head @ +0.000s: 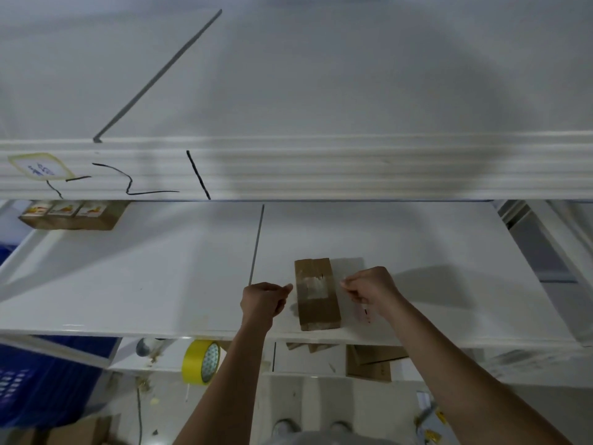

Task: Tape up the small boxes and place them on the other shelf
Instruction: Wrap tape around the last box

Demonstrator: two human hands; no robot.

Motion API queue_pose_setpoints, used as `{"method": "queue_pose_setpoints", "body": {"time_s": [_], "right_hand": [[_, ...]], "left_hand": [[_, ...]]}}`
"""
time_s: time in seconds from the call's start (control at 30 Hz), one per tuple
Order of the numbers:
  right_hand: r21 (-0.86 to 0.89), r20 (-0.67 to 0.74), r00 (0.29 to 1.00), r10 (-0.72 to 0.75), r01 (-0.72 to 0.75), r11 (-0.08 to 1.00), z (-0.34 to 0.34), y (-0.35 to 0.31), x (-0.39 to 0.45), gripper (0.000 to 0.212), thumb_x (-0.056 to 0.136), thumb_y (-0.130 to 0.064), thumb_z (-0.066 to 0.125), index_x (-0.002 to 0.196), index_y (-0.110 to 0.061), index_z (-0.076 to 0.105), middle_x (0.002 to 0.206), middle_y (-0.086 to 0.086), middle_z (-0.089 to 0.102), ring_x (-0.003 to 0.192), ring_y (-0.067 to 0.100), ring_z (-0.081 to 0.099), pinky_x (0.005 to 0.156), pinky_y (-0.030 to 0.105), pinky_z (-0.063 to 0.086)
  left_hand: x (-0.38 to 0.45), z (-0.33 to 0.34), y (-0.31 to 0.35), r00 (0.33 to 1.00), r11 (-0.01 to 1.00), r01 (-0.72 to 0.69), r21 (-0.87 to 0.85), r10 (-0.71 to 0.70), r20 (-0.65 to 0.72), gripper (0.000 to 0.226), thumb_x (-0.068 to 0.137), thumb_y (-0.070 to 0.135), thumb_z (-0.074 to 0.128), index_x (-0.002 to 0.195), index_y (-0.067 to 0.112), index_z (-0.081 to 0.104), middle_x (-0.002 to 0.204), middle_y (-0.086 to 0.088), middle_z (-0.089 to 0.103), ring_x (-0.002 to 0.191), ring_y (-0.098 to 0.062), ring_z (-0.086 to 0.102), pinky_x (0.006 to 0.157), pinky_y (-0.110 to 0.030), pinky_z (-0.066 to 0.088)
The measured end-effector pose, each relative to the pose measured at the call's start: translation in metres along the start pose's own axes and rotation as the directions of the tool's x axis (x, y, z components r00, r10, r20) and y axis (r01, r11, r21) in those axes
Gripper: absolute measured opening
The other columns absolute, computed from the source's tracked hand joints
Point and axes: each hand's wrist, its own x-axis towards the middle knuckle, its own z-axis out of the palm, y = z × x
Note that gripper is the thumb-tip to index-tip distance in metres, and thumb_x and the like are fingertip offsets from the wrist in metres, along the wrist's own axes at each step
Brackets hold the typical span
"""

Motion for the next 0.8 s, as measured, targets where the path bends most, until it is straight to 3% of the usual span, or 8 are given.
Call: {"method": "queue_pose_setpoints", "body": {"time_s": [0.37,0.5,0.57,0.63,0.67,0.8], "right_hand": [[-0.010,-0.009,0.998,0.062,-0.062,0.998,0.007,0.009,0.014,0.009,0.081,-0.012,0.083,0.083,-0.005,0.077,0.080,0.014,0.076,0.077,0.027,0.075,0.082,0.043,0.062],[0.068,0.041,0.989,0.145,-0.148,0.987,0.012,0.015,0.017,0.005,0.086,-0.007,0.077,0.088,-0.002,0.076,0.087,0.019,0.076,0.071,0.027,0.071,0.083,0.045,0.059],[0.099,0.068,0.982,0.177,-0.183,0.978,0.014,0.015,0.018,0.004,0.089,-0.004,0.073,0.091,-0.001,0.074,0.092,0.020,0.075,0.071,0.025,0.069,0.072,0.037,0.062],[0.142,0.080,0.976,0.202,-0.211,0.967,0.018,0.013,0.018,0.009,0.090,-0.001,0.072,0.098,0.003,0.072,0.093,0.019,0.072,0.074,0.024,0.069,0.052,0.027,0.058],[0.166,0.079,0.973,0.215,-0.226,0.960,0.020,0.013,0.019,0.012,0.090,0.000,0.071,0.101,0.004,0.071,0.094,0.019,0.072,0.077,0.026,0.069,0.050,0.026,0.056],[0.253,0.108,0.962,0.249,-0.269,0.929,0.025,0.016,0.019,0.015,0.089,0.005,0.070,0.104,0.004,0.071,0.103,0.023,0.070,0.094,0.034,0.069,0.059,0.037,0.060]], "left_hand": [[0.010,0.004,-0.008,1.000,0.999,0.025,0.027,-0.024,-0.019,0.025,0.069,0.015,0.092,0.080,-0.001,0.076,0.068,-0.016,0.072,0.064,-0.024,0.068,0.074,-0.035,0.062],[0.013,0.008,-0.011,0.993,0.993,0.118,-0.014,-0.117,0.013,0.021,0.072,0.013,0.089,0.082,0.000,0.075,0.083,-0.018,0.074,0.076,-0.026,0.070,0.081,-0.040,0.062],[0.014,0.009,-0.014,0.981,0.978,0.190,-0.090,-0.186,0.052,0.023,0.073,0.009,0.087,0.087,-0.003,0.074,0.091,-0.020,0.072,0.081,-0.028,0.069,0.082,-0.041,0.062],[0.015,0.010,-0.018,0.970,0.963,0.235,-0.135,-0.223,0.098,0.027,0.074,0.009,0.086,0.093,-0.005,0.073,0.091,-0.021,0.072,0.080,-0.028,0.068,0.076,-0.039,0.061],[0.015,0.011,-0.020,0.964,0.954,0.256,-0.157,-0.239,0.119,0.029,0.074,0.010,0.086,0.095,-0.006,0.073,0.089,-0.021,0.071,0.078,-0.028,0.066,0.071,-0.036,0.060],[0.019,0.013,-0.022,0.940,0.921,0.332,-0.204,-0.304,0.157,0.033,0.076,0.011,0.085,0.099,-0.007,0.071,0.087,-0.019,0.069,0.077,-0.026,0.066,0.067,-0.032,0.058]]}}
